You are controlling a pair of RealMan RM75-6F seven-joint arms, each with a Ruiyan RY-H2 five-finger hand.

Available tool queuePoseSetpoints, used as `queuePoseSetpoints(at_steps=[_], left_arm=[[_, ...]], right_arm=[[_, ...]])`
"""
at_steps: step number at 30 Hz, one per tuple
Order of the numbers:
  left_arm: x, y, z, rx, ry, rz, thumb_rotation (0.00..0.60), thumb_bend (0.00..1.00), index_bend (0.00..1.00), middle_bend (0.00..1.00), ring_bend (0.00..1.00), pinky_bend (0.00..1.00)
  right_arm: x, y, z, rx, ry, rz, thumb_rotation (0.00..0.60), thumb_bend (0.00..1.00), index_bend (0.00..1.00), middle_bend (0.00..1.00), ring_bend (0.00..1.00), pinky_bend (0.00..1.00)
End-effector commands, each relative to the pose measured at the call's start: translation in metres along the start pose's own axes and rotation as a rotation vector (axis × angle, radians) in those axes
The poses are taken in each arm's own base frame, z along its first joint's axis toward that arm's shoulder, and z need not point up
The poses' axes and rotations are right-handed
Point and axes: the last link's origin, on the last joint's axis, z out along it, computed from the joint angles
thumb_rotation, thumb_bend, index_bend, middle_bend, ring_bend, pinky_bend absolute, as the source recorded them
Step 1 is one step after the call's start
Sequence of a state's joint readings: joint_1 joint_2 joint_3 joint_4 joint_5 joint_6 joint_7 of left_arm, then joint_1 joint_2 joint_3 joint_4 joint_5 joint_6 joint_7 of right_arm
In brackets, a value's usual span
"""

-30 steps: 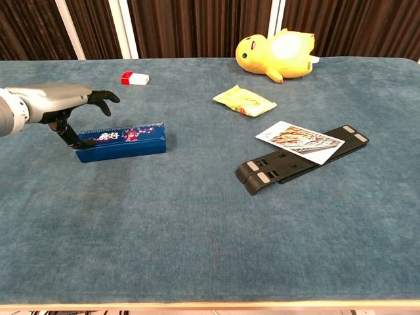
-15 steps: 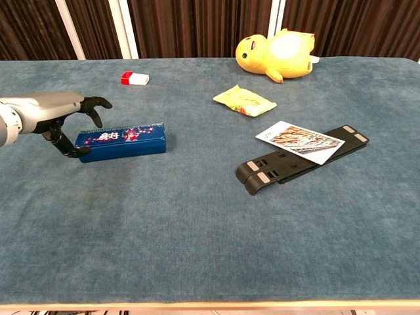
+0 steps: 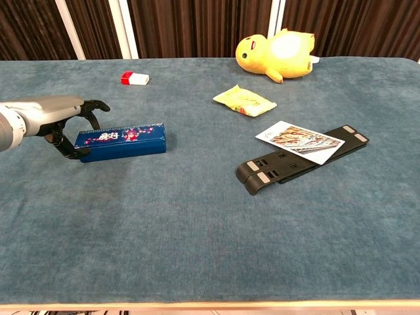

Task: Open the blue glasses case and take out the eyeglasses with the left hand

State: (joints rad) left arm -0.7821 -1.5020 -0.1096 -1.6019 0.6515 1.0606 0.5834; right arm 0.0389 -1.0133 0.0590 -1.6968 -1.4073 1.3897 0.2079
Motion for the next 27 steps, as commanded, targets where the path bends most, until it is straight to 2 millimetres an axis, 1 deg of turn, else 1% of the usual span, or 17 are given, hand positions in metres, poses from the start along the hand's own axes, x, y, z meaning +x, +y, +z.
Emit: queuePoseSetpoints(at_steps=[1, 9, 27], left_arm=[[-0.0001, -0.0003, 0.0003, 0.001, 0.001, 0.000, 0.600, 0.41, 0.02, 0.24, 0.00, 0.06], [-0.0011, -0.0002, 0.0013, -0.003, -0.005, -0.005, 0.600, 0.47, 0.05, 0.27, 0.00, 0.06], [-0.0045, 0.0007, 0.0050, -0.006, -0.013, -0.004, 0.600, 0.47, 0.05, 0.28, 0.00, 0.06]], right_arm=[[0.0000, 0.0000, 0.0000, 0.000, 0.000, 0.000, 0.600, 0.15, 0.00, 0.00, 0.00, 0.20], [0.0000, 0.0000, 0.0001, -0.001, 0.000, -0.001, 0.600, 0.15, 0.00, 0.00, 0.00, 0.20], [-0.0001, -0.0004, 0.0001, -0.002, 0.003, -0.002, 0.600, 0.15, 0.00, 0.00, 0.00, 0.20]])
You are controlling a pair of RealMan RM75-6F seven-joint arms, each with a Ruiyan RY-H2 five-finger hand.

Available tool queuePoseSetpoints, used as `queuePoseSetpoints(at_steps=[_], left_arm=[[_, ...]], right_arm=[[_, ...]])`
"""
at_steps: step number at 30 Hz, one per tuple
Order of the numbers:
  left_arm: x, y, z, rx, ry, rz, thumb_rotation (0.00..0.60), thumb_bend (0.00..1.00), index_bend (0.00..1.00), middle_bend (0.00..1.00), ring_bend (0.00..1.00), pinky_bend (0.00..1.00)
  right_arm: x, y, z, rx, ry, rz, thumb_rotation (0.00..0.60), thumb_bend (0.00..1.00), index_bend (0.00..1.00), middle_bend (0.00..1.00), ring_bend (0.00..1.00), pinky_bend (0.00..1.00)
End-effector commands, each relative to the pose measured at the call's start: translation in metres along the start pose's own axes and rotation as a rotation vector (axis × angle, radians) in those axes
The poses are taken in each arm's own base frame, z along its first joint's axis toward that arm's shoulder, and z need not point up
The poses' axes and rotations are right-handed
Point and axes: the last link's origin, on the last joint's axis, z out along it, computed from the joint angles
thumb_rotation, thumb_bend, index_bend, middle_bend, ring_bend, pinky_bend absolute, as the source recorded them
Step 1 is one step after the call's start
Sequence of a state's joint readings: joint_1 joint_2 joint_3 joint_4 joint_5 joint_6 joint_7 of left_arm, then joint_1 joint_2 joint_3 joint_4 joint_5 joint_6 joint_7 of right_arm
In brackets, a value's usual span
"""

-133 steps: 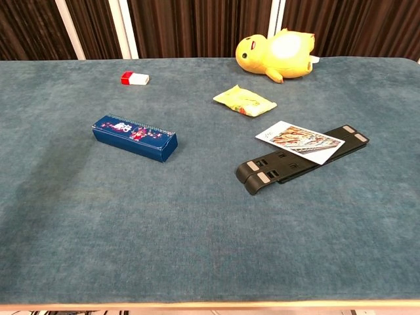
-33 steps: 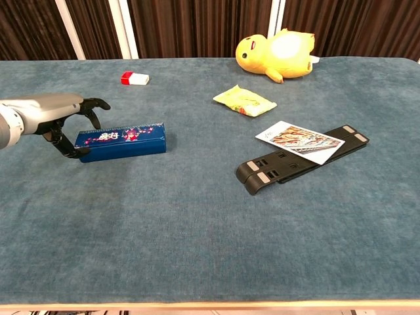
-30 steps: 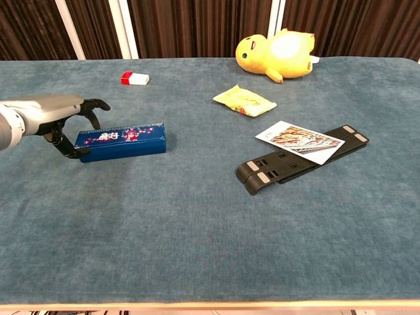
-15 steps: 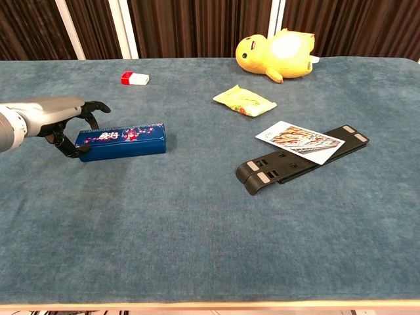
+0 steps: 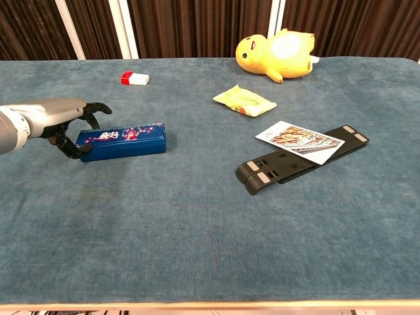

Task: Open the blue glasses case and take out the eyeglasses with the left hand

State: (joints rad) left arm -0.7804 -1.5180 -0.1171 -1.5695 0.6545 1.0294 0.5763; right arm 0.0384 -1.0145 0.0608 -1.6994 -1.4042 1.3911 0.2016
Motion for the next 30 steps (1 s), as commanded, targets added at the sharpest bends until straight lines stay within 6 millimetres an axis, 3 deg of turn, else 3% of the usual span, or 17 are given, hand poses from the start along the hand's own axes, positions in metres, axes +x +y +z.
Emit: queuePoseSetpoints(at_steps=[1, 9, 30], left_arm=[[0.000, 0.001, 0.000, -0.001, 0.000, -0.001, 0.600, 0.47, 0.05, 0.28, 0.00, 0.06], [0.002, 0.000, 0.002, 0.005, 0.011, -0.005, 0.600, 0.58, 0.07, 0.29, 0.00, 0.06], [0.006, -0.014, 0.034, 0.086, 0.051, -0.038, 0.600, 0.56, 0.05, 0.16, 0.00, 0.06]], right_arm=[[0.000, 0.000, 0.000, 0.000, 0.000, 0.001, 0.600, 0.15, 0.00, 0.00, 0.00, 0.20], [0.000, 0.000, 0.000, -0.003, -0.001, 0.004, 0.600, 0.15, 0.00, 0.00, 0.00, 0.20], [0.000, 0.000, 0.000, -0.005, 0.004, 0.001, 0.600, 0.15, 0.00, 0.00, 0.00, 0.20]])
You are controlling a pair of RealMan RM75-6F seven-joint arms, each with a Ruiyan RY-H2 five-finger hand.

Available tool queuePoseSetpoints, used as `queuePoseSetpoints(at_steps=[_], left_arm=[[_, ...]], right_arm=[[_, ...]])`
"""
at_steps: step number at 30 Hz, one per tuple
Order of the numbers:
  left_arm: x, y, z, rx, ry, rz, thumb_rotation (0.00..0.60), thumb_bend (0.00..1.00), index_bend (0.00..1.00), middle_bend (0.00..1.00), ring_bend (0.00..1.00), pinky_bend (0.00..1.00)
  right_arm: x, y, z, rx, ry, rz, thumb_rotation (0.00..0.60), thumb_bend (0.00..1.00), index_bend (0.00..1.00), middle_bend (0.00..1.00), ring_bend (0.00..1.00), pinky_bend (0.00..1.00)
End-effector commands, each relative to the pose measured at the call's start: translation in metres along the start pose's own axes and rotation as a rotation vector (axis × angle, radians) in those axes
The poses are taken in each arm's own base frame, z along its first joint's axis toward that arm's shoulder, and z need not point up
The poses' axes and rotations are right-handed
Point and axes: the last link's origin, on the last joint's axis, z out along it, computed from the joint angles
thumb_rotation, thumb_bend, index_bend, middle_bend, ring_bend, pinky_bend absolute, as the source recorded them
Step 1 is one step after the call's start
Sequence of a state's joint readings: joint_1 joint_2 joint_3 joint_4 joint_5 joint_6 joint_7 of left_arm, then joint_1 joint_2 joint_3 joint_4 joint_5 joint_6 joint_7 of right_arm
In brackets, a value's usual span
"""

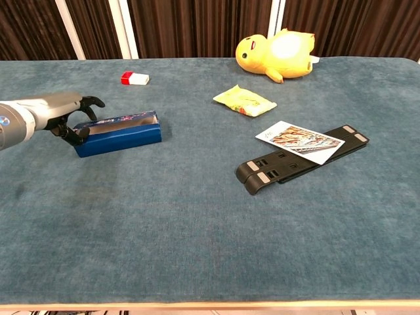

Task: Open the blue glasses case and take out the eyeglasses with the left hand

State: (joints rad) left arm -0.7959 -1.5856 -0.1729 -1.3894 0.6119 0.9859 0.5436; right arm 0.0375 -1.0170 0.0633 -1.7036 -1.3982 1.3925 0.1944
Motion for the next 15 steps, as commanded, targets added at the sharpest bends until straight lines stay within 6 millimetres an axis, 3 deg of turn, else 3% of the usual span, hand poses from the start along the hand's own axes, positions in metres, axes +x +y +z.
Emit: queuePoseSetpoints(at_steps=[1, 10, 15], left_arm=[[0.004, -0.001, 0.006, 0.012, 0.016, 0.002, 0.600, 0.55, 0.05, 0.15, 0.00, 0.06], [0.018, -0.018, 0.022, 0.092, 0.095, 0.007, 0.600, 0.55, 0.05, 0.13, 0.00, 0.06], [0.029, -0.028, 0.020, 0.105, 0.129, -0.033, 0.600, 0.55, 0.05, 0.13, 0.00, 0.06]], right_arm=[[0.000, 0.000, 0.000, -0.001, 0.000, 0.002, 0.600, 0.15, 0.00, 0.00, 0.00, 0.20], [0.000, 0.000, 0.000, -0.001, 0.001, 0.002, 0.600, 0.15, 0.00, 0.00, 0.00, 0.20], [0.001, 0.000, 0.000, 0.000, 0.002, 0.003, 0.600, 0.15, 0.00, 0.00, 0.00, 0.20]])
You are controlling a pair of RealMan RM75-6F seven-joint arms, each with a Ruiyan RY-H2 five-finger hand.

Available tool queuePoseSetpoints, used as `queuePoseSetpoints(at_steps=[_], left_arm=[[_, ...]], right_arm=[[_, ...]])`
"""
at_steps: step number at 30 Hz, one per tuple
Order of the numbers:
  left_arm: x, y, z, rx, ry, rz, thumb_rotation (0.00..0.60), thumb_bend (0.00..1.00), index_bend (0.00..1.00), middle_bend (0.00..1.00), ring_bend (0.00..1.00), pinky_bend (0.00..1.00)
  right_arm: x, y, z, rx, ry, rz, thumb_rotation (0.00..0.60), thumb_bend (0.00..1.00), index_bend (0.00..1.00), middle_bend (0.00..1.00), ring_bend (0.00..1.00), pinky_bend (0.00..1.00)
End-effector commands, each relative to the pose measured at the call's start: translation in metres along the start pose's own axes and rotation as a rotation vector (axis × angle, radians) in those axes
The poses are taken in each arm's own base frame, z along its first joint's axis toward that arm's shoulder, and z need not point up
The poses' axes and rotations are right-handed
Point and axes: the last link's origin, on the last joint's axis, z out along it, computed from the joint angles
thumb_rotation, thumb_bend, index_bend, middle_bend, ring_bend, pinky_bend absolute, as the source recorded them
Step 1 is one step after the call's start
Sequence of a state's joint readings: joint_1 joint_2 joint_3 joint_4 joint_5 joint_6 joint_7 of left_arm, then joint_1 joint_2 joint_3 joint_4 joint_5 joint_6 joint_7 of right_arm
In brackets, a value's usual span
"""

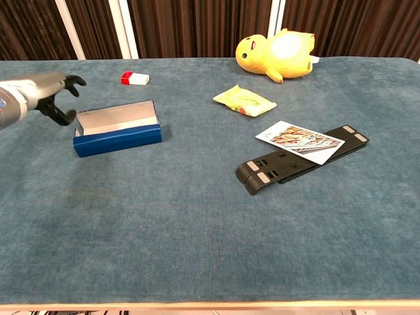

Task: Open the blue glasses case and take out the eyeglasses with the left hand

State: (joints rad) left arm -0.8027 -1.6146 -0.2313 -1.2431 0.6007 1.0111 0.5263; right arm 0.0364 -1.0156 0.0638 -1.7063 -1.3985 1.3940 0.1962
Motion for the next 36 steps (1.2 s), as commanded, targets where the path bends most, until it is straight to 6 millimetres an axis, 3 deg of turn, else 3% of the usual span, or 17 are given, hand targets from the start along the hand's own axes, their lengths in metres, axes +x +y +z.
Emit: queuePoseSetpoints(at_steps=[1, 8, 11, 14, 17, 21, 24, 36], left_arm=[[0.009, -0.006, -0.005, -0.008, 0.011, -0.023, 0.600, 0.54, 0.05, 0.13, 0.00, 0.06], [0.021, -0.008, -0.044, -0.153, -0.006, 0.063, 0.600, 0.41, 0.05, 0.13, 0.00, 0.07], [0.022, -0.008, -0.056, -0.192, -0.007, 0.089, 0.600, 0.38, 0.05, 0.17, 0.03, 0.15], [0.021, -0.007, -0.064, -0.218, -0.009, 0.112, 0.600, 0.38, 0.05, 0.34, 0.24, 0.40], [0.016, -0.005, -0.072, -0.251, -0.048, 0.141, 0.600, 0.38, 0.05, 0.57, 0.50, 0.63], [0.013, -0.004, -0.074, -0.248, -0.085, 0.154, 0.600, 0.38, 0.05, 0.75, 0.67, 0.78], [0.010, -0.005, -0.073, -0.241, -0.108, 0.154, 0.600, 0.38, 0.07, 0.79, 0.70, 0.82], [-0.007, -0.004, -0.073, -0.224, -0.202, 0.177, 0.600, 0.38, 0.16, 0.81, 0.72, 0.83]], right_arm=[[0.000, 0.000, 0.000, 0.001, 0.001, 0.000, 0.600, 0.15, 0.00, 0.00, 0.00, 0.20], [0.000, 0.000, 0.000, 0.001, 0.000, 0.002, 0.600, 0.15, 0.00, 0.00, 0.00, 0.20], [0.000, 0.000, 0.000, 0.001, 0.000, 0.001, 0.600, 0.15, 0.00, 0.00, 0.00, 0.20], [0.000, 0.000, 0.000, 0.000, 0.001, 0.001, 0.600, 0.15, 0.00, 0.00, 0.00, 0.20], [0.000, 0.000, 0.000, -0.001, 0.001, 0.002, 0.600, 0.15, 0.00, 0.00, 0.00, 0.20], [0.000, 0.000, 0.000, -0.001, 0.000, 0.003, 0.600, 0.15, 0.00, 0.00, 0.00, 0.20], [0.000, 0.000, 0.000, -0.002, -0.001, 0.003, 0.600, 0.15, 0.00, 0.00, 0.00, 0.20], [0.000, 0.000, 0.000, -0.003, -0.003, 0.003, 0.600, 0.15, 0.00, 0.00, 0.00, 0.20]])
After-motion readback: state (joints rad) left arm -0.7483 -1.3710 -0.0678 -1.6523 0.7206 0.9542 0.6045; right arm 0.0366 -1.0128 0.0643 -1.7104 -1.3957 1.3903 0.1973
